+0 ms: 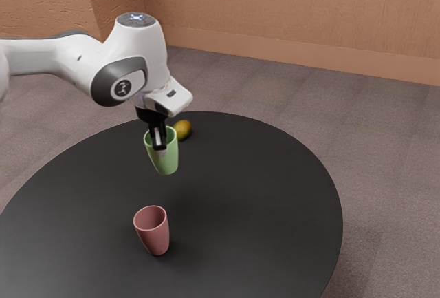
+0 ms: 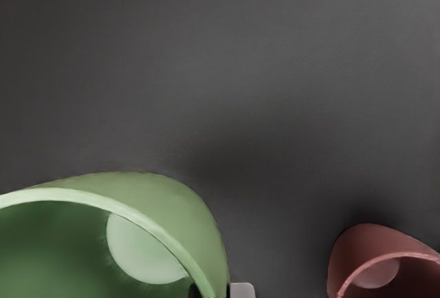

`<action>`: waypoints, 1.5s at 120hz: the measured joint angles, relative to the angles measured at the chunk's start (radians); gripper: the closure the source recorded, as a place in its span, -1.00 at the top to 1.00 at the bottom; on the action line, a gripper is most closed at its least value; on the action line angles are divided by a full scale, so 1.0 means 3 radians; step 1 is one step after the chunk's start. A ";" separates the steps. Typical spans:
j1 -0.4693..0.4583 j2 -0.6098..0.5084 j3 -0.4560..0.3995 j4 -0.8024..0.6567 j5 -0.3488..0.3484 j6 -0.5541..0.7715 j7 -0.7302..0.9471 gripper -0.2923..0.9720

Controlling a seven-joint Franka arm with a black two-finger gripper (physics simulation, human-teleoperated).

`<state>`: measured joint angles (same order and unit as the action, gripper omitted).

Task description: Place the left cup onto the right cup

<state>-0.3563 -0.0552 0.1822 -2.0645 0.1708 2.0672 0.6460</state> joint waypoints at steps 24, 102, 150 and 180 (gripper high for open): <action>-0.0221 -0.0308 -0.0155 -0.0213 0.0082 -0.0231 -0.0176 -0.71; -0.0168 -0.0542 -0.0312 -0.0550 -0.0008 -0.0816 -0.0810 -0.70; -0.0220 -0.0386 -0.0316 -0.0469 0.0046 -0.0846 -0.1042 -0.70; -0.0249 -0.0257 -0.0319 -0.0357 0.0146 -0.0850 -0.1118 -0.70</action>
<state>-0.4311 -0.1322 0.0866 -2.1717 0.2145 1.8121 0.3105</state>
